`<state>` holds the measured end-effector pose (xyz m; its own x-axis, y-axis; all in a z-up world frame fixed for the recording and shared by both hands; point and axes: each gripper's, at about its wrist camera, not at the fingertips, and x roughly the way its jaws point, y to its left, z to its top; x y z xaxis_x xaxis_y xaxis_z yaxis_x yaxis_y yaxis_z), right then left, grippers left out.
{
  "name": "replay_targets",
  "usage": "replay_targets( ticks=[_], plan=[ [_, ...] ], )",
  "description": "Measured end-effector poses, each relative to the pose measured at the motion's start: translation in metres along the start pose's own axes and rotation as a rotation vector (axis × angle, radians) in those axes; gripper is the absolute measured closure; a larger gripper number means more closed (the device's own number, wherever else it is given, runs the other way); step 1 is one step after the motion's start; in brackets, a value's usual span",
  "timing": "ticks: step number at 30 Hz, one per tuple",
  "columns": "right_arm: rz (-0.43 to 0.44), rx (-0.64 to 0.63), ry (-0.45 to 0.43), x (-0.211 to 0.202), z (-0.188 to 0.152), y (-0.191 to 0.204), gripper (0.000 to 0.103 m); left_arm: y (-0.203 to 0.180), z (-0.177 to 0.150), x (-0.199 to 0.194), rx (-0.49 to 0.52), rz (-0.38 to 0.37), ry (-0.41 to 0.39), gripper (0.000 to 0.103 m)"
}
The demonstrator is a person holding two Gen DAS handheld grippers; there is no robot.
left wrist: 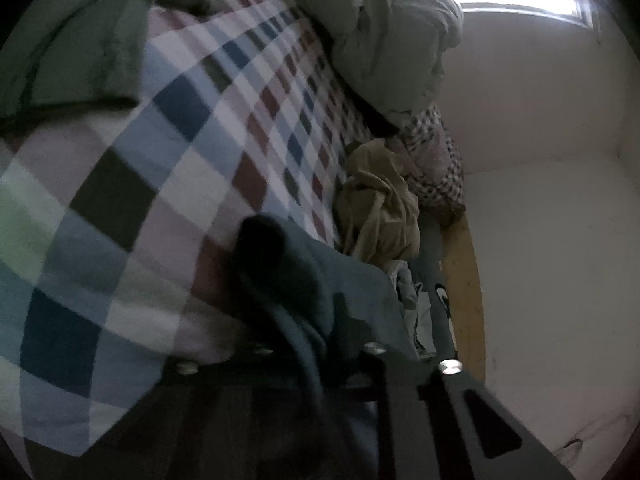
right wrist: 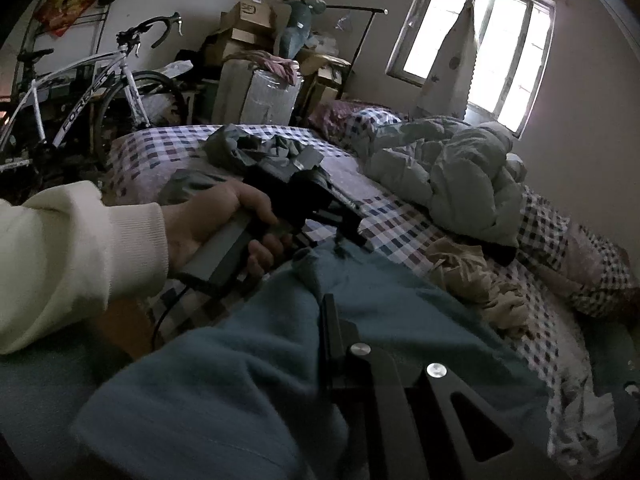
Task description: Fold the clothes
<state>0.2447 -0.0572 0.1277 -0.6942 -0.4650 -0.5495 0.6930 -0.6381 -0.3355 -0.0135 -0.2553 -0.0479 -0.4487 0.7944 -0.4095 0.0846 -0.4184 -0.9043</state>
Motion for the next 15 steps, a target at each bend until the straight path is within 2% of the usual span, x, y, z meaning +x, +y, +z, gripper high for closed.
replay_targets(
  ticks=[4,8,13,15],
  plan=[
    [-0.001,-0.006,0.008,-0.008,-0.007,0.003,0.101,-0.013,-0.003,-0.018,0.032,-0.027,-0.055,0.097],
    [0.020,-0.001,0.008,-0.012,-0.011,0.009,0.101,-0.051,-0.006,-0.050,0.126,-0.056,-0.119,0.098],
    [0.076,0.032,-0.054,-0.031,0.005,0.023,0.101,-0.103,0.001,-0.098,0.192,-0.133,-0.182,0.099],
    [0.094,0.069,-0.103,-0.041,0.016,0.027,0.101,-0.127,0.004,-0.104,0.246,-0.116,-0.188,0.099]
  ],
)
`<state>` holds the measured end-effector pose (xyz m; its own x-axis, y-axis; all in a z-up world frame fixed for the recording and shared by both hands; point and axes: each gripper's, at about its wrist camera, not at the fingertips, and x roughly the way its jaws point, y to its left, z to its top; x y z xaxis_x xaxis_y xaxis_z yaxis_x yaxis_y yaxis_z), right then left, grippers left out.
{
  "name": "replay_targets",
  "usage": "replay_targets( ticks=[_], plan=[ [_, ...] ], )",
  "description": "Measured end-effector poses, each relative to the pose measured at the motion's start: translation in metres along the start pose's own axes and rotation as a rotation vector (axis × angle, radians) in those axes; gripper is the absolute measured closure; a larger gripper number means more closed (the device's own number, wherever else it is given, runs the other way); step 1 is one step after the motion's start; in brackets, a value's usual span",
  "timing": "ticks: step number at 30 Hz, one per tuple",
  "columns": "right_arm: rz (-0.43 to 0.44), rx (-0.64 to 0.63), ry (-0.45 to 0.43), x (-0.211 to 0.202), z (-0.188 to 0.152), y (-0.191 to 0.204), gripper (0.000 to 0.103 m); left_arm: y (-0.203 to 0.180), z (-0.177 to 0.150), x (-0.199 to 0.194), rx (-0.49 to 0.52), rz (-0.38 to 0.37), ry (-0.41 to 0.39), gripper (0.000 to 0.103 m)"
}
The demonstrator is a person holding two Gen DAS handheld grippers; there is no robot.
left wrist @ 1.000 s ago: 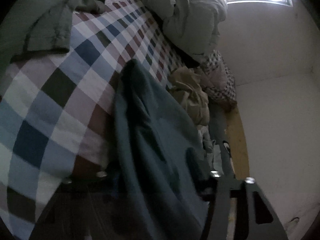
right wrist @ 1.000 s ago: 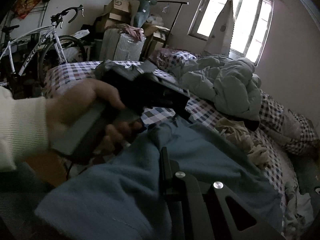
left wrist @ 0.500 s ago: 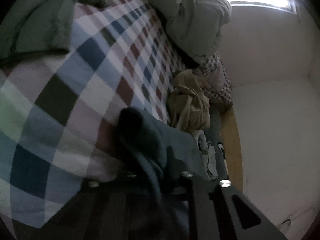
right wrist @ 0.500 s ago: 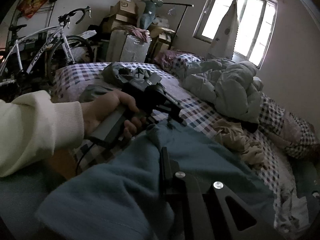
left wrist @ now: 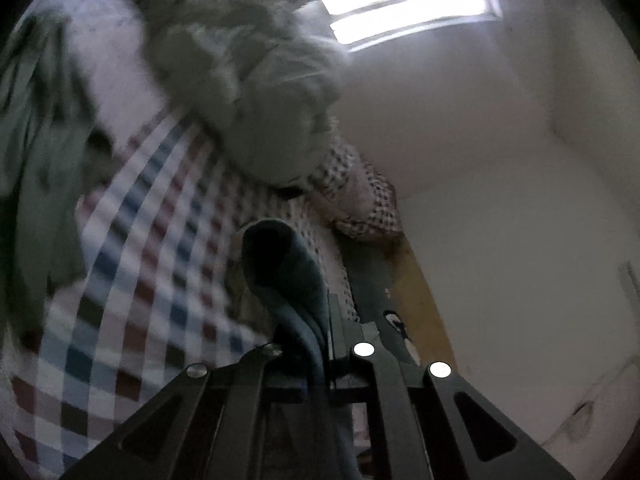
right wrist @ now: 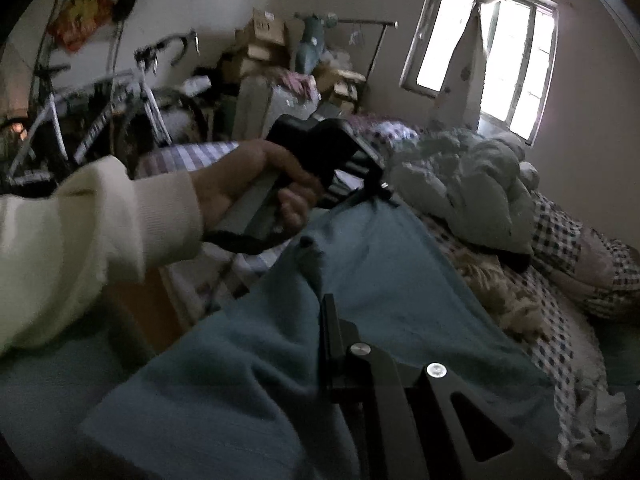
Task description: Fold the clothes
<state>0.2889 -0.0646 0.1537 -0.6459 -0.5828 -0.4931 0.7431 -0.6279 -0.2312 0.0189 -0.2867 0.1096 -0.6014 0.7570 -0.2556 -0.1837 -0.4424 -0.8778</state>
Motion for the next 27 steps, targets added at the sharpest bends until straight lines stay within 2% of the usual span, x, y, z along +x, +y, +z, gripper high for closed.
replay_targets(
  ticks=[4,7,9,13,18,24,27],
  plan=[
    [0.023,0.104,-0.081,-0.005,0.015,0.001,0.100,-0.021,0.011,0.014,0.048,0.088,0.028,0.098],
    [0.026,0.212,-0.085,0.005,0.010,-0.010,0.100,-0.028,0.010,0.039,0.071,0.189,0.086,0.098],
    [0.011,0.265,-0.085,0.005,0.004,-0.019,0.100,-0.039,0.006,0.052,0.100,0.205,0.113,0.098],
    [-0.033,0.346,-0.114,-0.011,-0.014,-0.038,0.100,-0.069,-0.004,0.071,0.139,0.171,0.135,0.098],
    [-0.070,0.409,-0.138,-0.033,-0.029,-0.057,0.100,-0.109,-0.021,0.102,0.173,0.165,0.168,0.098],
    [-0.121,0.448,-0.141,-0.063,-0.050,-0.080,0.100,-0.132,-0.045,0.133,0.224,0.237,0.154,0.098],
    [-0.171,0.454,-0.128,-0.077,-0.063,-0.095,0.100,-0.140,-0.057,0.148,0.234,0.247,0.155,0.098]
  ],
)
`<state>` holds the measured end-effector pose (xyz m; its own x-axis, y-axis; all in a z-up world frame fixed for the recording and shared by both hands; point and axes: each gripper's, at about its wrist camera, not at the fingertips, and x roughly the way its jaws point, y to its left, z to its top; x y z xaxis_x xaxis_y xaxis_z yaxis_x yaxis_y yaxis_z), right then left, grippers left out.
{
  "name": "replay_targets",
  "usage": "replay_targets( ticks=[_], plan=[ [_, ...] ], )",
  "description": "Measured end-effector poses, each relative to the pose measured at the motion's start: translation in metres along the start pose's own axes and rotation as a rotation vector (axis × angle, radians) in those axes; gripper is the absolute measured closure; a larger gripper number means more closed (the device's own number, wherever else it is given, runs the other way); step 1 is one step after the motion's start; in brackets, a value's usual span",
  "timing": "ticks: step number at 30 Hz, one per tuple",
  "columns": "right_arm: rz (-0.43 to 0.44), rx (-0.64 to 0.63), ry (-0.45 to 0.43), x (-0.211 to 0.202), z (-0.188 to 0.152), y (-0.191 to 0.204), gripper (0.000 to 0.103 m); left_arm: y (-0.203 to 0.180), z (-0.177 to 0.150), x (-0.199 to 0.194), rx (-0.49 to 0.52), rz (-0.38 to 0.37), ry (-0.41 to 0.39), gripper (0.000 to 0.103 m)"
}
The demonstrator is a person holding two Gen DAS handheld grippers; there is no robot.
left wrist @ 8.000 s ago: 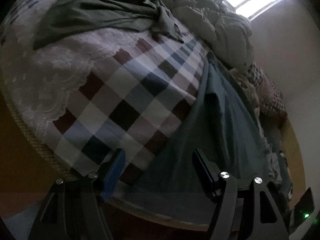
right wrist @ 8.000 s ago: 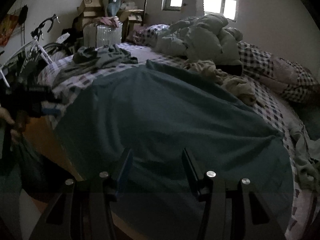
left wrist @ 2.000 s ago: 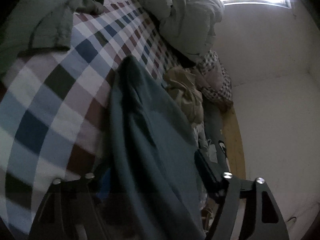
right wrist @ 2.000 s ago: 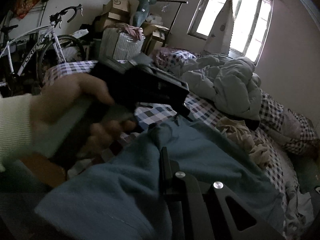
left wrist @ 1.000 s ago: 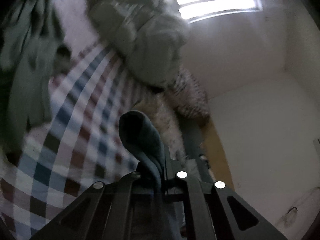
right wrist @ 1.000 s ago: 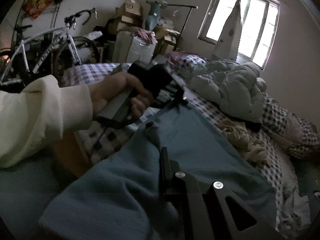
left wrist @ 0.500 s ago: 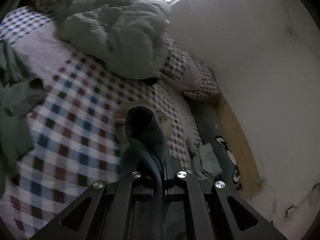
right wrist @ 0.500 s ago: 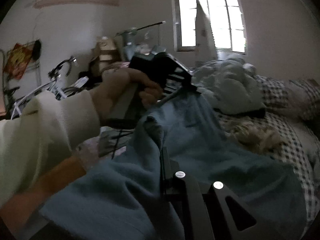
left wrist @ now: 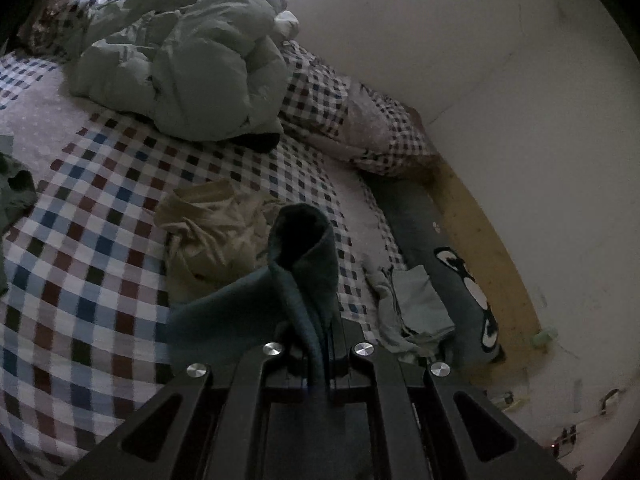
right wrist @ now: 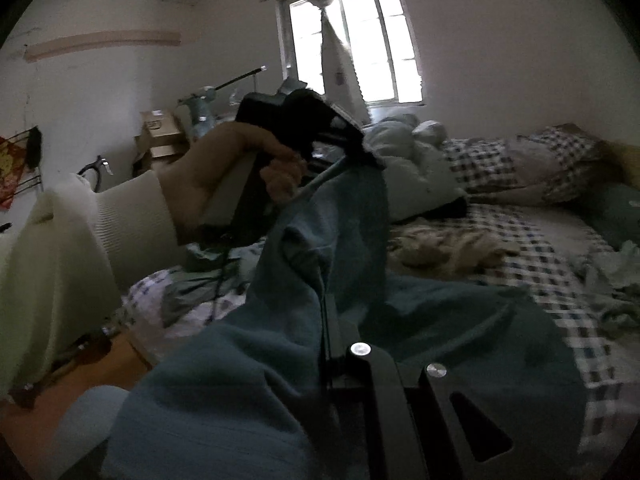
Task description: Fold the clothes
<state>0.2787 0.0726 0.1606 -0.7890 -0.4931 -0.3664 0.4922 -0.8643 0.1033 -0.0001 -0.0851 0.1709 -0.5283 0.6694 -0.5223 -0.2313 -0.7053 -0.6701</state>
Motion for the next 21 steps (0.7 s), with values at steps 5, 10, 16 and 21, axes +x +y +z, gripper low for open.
replay_targets(
  ticks=[5,10,16,21],
  plan=[
    [-0.070,0.057,0.040,-0.017,-0.014,-0.043,0.100,-0.033,-0.013,0.036,0.043,0.043,0.032,0.098],
    [-0.109,0.125,0.062,-0.029,-0.026,-0.073,0.100,-0.056,-0.028,0.079,0.045,0.099,0.070,0.098],
    [-0.148,0.201,0.091,-0.035,-0.046,-0.100,0.101,-0.065,-0.047,0.131,0.036,0.144,0.135,0.098],
    [-0.199,0.266,0.121,-0.040,-0.066,-0.129,0.101,-0.076,-0.062,0.170,0.038,0.175,0.172,0.098]
  ],
)
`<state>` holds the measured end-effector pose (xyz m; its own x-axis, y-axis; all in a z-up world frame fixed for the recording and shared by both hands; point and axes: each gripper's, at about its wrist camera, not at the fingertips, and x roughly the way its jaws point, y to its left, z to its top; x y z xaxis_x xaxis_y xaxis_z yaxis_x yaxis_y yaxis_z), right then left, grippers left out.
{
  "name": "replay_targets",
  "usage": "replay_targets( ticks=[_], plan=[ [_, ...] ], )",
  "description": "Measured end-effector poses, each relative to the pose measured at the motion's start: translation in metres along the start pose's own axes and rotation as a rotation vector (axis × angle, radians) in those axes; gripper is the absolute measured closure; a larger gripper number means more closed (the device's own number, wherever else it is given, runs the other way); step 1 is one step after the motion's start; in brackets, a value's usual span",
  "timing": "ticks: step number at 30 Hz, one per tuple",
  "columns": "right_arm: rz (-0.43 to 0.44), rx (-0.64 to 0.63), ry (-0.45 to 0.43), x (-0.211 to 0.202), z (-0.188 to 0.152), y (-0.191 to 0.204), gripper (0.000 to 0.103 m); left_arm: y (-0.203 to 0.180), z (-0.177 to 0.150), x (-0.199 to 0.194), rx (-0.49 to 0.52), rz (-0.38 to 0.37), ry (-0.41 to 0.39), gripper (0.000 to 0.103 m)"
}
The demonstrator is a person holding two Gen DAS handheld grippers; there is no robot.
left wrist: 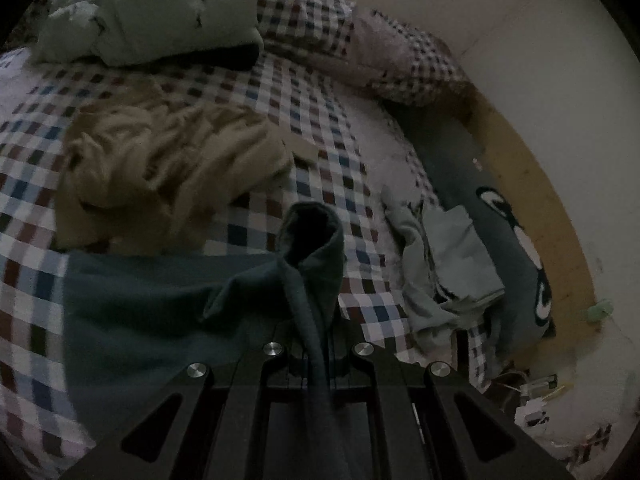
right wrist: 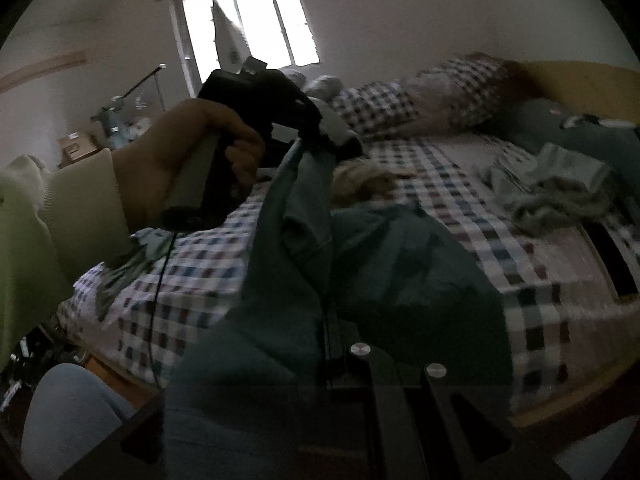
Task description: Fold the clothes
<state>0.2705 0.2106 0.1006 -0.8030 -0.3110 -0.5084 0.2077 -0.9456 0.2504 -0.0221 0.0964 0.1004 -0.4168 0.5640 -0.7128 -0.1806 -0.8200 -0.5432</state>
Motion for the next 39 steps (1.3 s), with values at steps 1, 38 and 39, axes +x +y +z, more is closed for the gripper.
replay_targets(
  ticks=[1,38,39],
  plan=[
    [-0.008,0.016,0.004,0.002,-0.001,-0.008,0.101,-0.006,-0.001,0.007,0.008,0.008,0.003,0.098],
    [-0.327,0.486,0.159,0.009,-0.046,-0.183,0.078,-0.048,-0.004,0.067,0.047,-0.055,-0.016,0.023],
    [-0.328,0.495,0.159,0.006,-0.046,-0.185,0.078,-0.041,-0.004,0.057,0.062,-0.051,-0.031,0.022]
  ],
)
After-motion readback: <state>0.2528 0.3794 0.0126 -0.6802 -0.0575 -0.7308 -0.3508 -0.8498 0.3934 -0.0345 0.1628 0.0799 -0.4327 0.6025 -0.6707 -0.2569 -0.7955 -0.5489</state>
